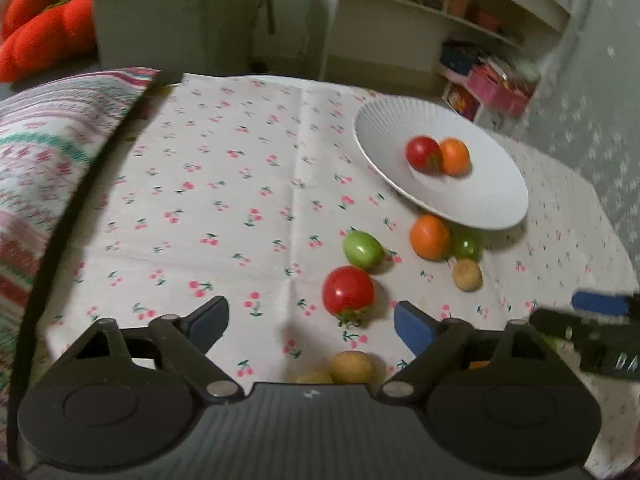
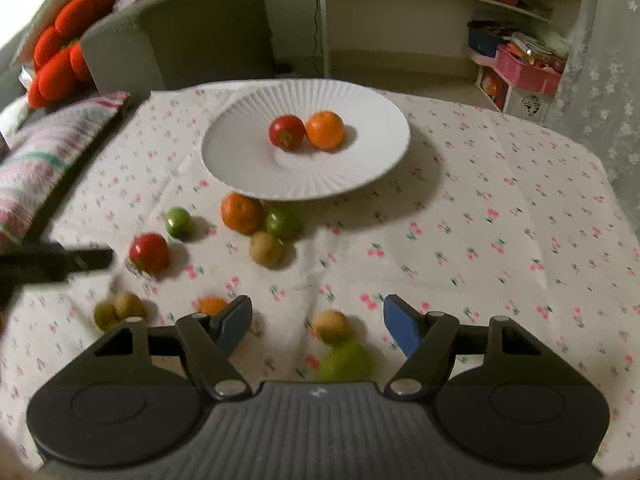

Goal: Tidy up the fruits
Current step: 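Grasp a red tomato with the left tool while the right tool grasps a tangerine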

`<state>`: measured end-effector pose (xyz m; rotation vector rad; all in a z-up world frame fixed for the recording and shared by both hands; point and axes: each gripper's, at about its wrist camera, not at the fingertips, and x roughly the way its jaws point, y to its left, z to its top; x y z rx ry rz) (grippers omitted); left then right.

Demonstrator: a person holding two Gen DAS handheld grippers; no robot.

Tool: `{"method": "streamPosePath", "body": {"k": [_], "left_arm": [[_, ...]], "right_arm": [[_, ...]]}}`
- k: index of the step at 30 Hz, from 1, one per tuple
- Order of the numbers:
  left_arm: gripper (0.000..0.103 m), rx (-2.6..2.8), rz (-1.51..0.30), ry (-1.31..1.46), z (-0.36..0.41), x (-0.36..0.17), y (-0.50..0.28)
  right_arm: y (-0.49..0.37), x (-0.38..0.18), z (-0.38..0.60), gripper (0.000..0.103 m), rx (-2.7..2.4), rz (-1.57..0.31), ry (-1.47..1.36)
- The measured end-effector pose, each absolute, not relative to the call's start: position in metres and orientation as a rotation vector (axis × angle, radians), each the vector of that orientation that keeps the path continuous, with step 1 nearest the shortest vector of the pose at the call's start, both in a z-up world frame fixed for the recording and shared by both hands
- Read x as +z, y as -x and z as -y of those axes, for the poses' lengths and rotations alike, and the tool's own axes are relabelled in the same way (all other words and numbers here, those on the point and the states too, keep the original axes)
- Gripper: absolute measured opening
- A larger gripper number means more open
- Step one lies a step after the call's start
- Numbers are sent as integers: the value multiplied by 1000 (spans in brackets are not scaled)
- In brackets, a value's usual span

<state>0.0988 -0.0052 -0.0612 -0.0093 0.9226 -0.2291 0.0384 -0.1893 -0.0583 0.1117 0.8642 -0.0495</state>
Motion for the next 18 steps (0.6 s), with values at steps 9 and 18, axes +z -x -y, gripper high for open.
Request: {"method": "streamPosePath", "body": {"k": [9, 18], "left_arm": [[51, -289, -909, -53, 16, -76, -108], [16, -321, -920, -63, 17, -84, -113]], "right_arm": [[-63, -68, 176, 65, 0, -795, -109], [-82, -71, 155, 61, 39, -778, -70]]}}
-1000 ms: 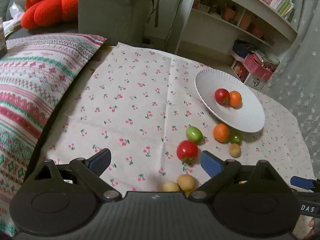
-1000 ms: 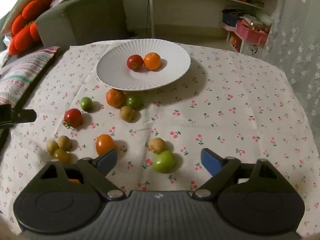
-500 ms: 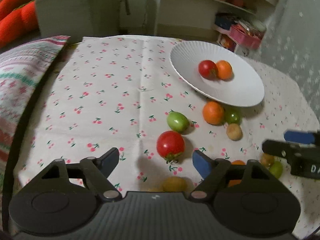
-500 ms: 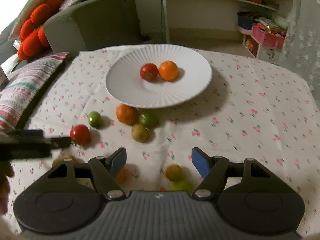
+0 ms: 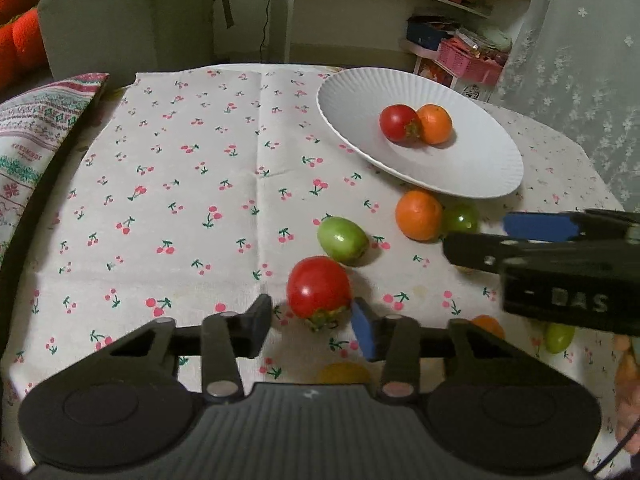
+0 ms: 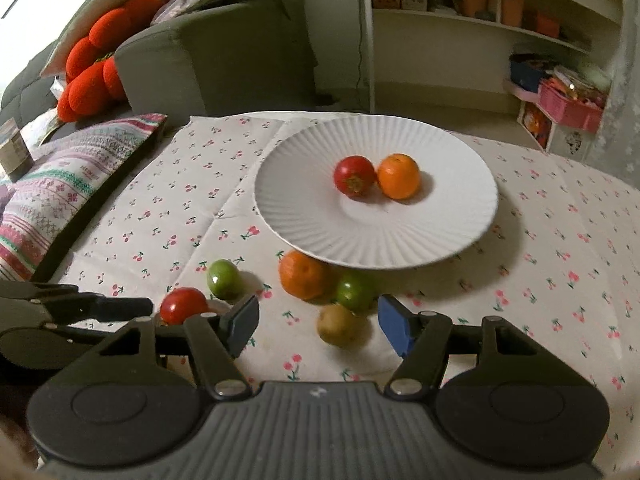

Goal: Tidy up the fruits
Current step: 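Grasp a red tomato with the left tool while the right tool grasps a tangerine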

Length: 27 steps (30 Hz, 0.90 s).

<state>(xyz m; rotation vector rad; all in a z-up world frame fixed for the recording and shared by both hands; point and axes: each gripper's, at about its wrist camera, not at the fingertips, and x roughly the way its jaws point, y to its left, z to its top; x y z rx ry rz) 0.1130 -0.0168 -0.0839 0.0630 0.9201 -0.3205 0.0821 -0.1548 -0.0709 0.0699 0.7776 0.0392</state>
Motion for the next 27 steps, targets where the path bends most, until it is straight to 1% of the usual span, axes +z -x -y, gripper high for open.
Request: {"method": "streamPosePath", "body": {"k": [1, 2, 16, 22, 23, 25, 26, 27], "left_arm": [[11, -323, -916, -63, 16, -83, -113], [10, -325, -914, -61, 15, -83, -113], [10, -340, -910, -27, 2, -83, -120], [10, -339, -905, -24, -3, -83, -121], [10, -339, -903, -23, -3, -83, -122], [10, -341, -898, -20, -4, -83, -122], [10, -343, -895, -20, -5, -83, -122], [10, -344, -892, -20, -5, -82, -122]], "right_arm": [[-84, -73, 154, 60, 43, -783, -72], [-87, -74, 153, 57, 46, -786, -74], [-108, -83, 135, 57, 79, -775, -34], [-117, -87, 127, 54, 27, -791, -32], [-119, -88, 128, 53, 12, -796, -40], [-123, -93, 129, 45, -21, -807, -26], [-124, -95, 131, 37, -29, -813, -27], [-124, -98, 134, 32, -29, -820, -45]]}}
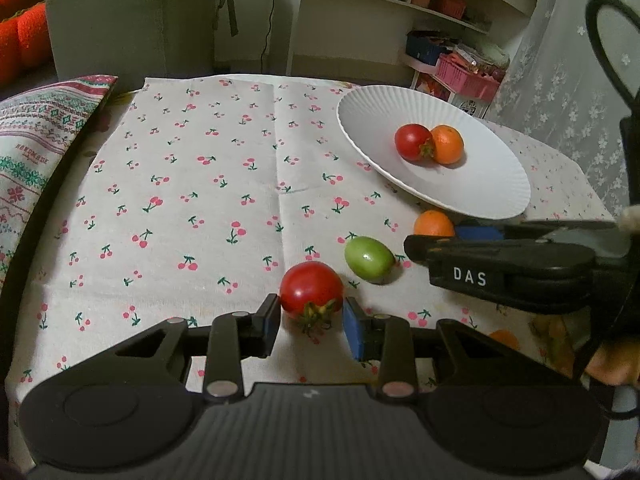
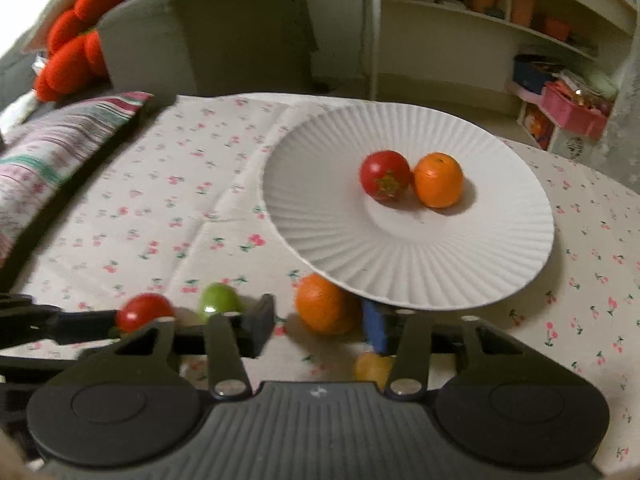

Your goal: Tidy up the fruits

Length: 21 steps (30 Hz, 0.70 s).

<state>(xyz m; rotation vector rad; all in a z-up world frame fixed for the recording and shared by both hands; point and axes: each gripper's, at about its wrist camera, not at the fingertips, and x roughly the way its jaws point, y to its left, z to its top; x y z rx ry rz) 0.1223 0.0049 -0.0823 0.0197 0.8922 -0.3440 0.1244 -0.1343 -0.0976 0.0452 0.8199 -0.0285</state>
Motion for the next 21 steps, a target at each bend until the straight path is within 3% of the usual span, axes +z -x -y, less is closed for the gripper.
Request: {"method": "streamPosePath", "body": {"k": [21], "left_arm": [[12, -368, -864, -24, -6, -82, -133]], "right_arm": [[-94, -75, 149, 31, 120, -851, -119]]}}
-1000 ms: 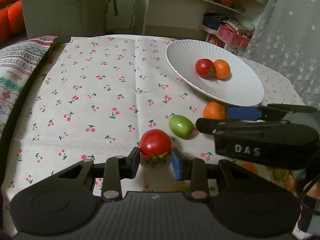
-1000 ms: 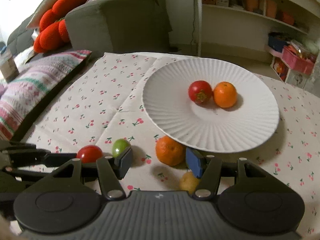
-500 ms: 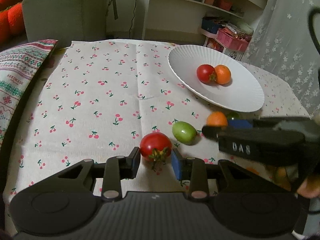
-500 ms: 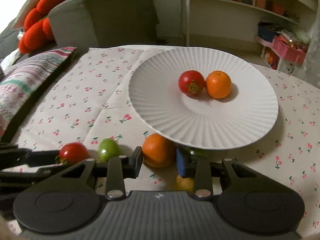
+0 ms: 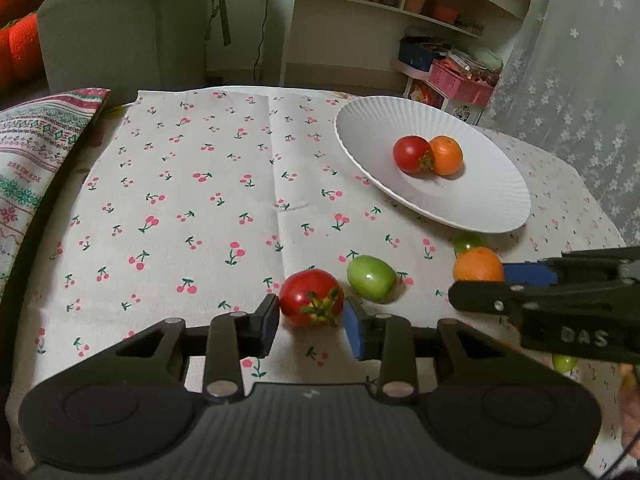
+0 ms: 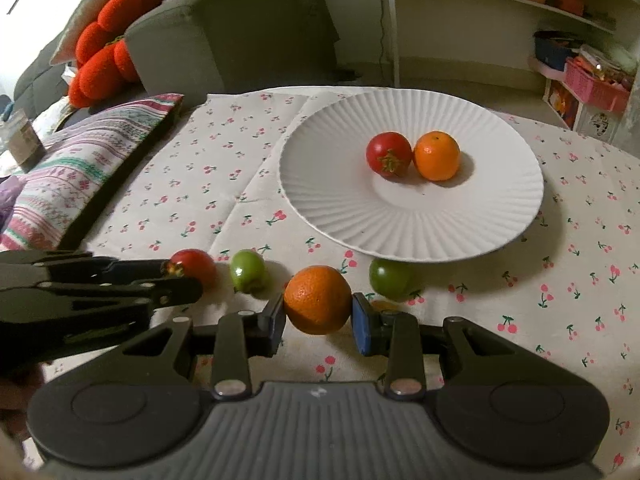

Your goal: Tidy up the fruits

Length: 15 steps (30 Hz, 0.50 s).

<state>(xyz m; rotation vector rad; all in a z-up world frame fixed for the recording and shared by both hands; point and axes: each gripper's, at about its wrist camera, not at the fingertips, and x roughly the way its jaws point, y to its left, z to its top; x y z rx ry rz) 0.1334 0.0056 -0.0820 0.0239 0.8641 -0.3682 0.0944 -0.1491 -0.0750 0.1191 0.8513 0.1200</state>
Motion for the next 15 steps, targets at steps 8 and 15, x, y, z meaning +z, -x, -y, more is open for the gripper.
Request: {"method": "streamPosePath", "body": {"k": [8, 15], "left_arm": [[10, -436, -853, 21, -12, -79, -134], [0, -475, -809, 67, -18, -55, -131]], "right_arm": [[-85, -63, 151, 31, 165, -825, -89], [-79, -56, 164, 31, 179, -805, -107]]}}
